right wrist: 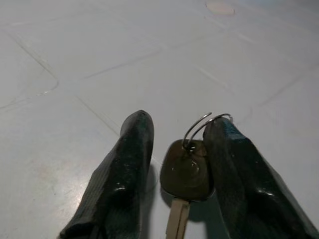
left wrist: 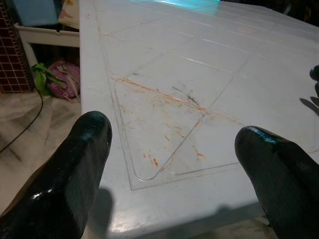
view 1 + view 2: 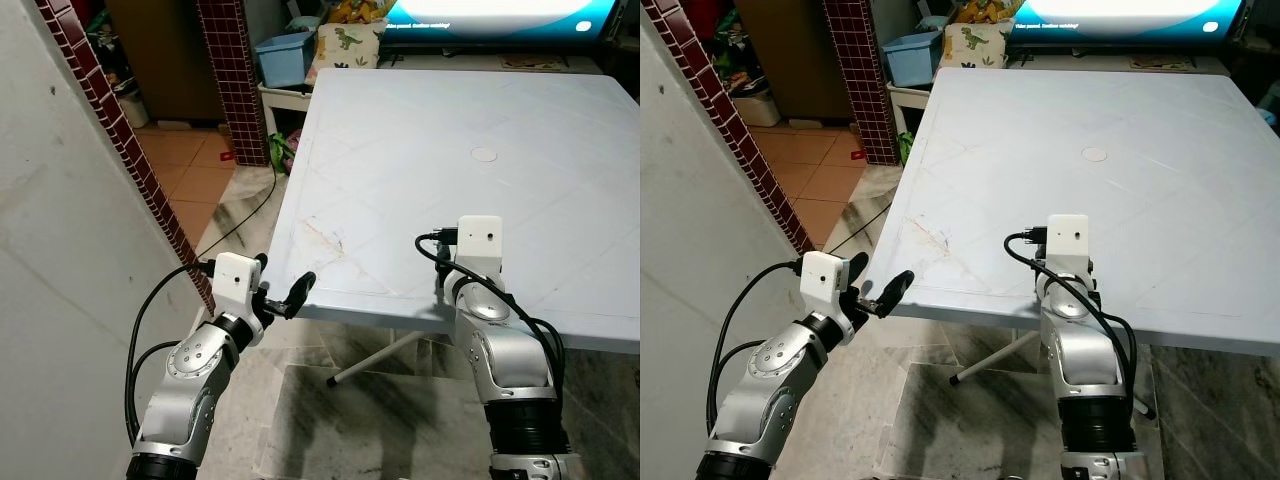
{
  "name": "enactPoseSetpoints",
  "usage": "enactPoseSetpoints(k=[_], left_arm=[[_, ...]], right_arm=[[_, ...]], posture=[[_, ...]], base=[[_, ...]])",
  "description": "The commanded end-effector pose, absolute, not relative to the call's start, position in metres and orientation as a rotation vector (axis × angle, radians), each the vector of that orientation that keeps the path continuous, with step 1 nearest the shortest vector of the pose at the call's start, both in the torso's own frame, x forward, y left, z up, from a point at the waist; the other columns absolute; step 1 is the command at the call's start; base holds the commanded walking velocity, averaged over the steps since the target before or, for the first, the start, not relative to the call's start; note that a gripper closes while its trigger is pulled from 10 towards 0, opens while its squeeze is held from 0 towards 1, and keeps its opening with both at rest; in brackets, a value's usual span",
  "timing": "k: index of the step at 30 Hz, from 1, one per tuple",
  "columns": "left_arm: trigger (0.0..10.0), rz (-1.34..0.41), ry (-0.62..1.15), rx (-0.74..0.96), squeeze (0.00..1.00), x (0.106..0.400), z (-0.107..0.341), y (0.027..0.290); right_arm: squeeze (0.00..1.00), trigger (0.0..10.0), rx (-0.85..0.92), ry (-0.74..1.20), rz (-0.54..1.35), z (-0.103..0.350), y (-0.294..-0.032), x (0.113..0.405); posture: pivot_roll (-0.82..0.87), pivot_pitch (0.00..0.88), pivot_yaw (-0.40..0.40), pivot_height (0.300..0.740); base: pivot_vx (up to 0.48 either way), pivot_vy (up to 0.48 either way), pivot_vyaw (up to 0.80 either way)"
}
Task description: Hang keys on a hook
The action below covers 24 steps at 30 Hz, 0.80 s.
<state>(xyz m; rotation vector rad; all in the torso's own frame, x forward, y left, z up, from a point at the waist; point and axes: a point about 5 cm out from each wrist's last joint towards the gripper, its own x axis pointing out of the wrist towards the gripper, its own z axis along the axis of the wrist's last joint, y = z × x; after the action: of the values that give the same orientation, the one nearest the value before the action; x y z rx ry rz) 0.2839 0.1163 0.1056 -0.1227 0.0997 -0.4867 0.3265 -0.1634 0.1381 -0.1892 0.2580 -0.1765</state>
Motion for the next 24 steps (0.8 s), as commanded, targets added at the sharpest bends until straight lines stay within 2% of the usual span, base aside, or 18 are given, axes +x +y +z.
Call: enactPoseSetpoints(k=[1,2,3,4,7,8,11,12,13,20,24], left_arm=[[10.0,-0.491,0.084,-0.111,0.00,0.284,0.110,0.116],[10.0,-0.492,0.085,-0.110,0.00,0.284,0.110,0.115],[10.0,-0.493,0.085,-0.110,0.00,0.284,0.110,0.115],[10.0,-0.493,0.085,-0.110,0.00,0.284,0.110,0.115],[10.0,-0.494,0.086,-0.110,0.00,0.284,0.110,0.115],[10.0,-0.494,0.086,-0.109,0.00,0.285,0.110,0.115],[10.0,-0.494,0.086,-0.109,0.00,0.285,0.110,0.115],[10.0,-0.494,0.087,-0.109,0.00,0.285,0.110,0.115],[10.0,-0.493,0.087,-0.109,0.00,0.285,0.110,0.115],[10.0,-0.495,0.088,-0.107,0.00,0.285,0.110,0.115],[10.0,-0.497,0.086,-0.106,0.00,0.285,0.110,0.115]], right_arm=[[0.00,0.5,-0.217,0.234,-0.127,0.144,-0.156,0.330],[0.00,1.6,-0.260,0.243,-0.053,0.141,-0.150,0.331],[0.00,1.6,-0.276,0.247,-0.026,0.140,-0.148,0.331],[0.00,3.8,-0.298,0.248,-0.018,0.140,-0.148,0.331],[0.00,4.4,-0.318,0.255,-0.021,0.138,-0.151,0.331],[0.00,9.7,-0.305,0.294,-0.031,0.133,-0.155,0.330],[0.00,10.0,-0.270,0.342,-0.029,0.126,-0.157,0.328],[0.54,10.0,-0.265,0.350,-0.026,0.124,-0.156,0.327],[1.00,10.0,-0.263,0.353,-0.020,0.123,-0.156,0.327],[1.00,10.0,-0.268,0.383,0.030,0.117,-0.152,0.323],[1.00,10.0,-0.338,0.349,0.045,0.120,-0.150,0.324]], posture=[[-0.05,0.086,0.059,0.740],[-0.05,0.086,0.059,0.740],[-0.05,0.086,0.059,0.740],[-0.05,0.086,0.059,0.740],[-0.05,0.085,0.058,0.740],[-0.05,0.085,0.058,0.740],[-0.05,0.085,0.058,0.740],[-0.05,0.085,0.058,0.740],[-0.05,0.085,0.058,0.740],[-0.05,0.082,0.058,0.740],[-0.05,0.082,0.058,0.740]], base=[[0.000,0.000,0.00],[0.000,0.000,0.00],[0.000,0.000,0.00],[0.000,0.000,0.00],[0.000,0.000,0.00],[0.000,0.000,0.00],[0.000,0.000,0.00],[0.000,0.000,0.00],[0.000,0.000,0.00],[0.000,0.000,0.00],[0.000,0.000,0.00]])
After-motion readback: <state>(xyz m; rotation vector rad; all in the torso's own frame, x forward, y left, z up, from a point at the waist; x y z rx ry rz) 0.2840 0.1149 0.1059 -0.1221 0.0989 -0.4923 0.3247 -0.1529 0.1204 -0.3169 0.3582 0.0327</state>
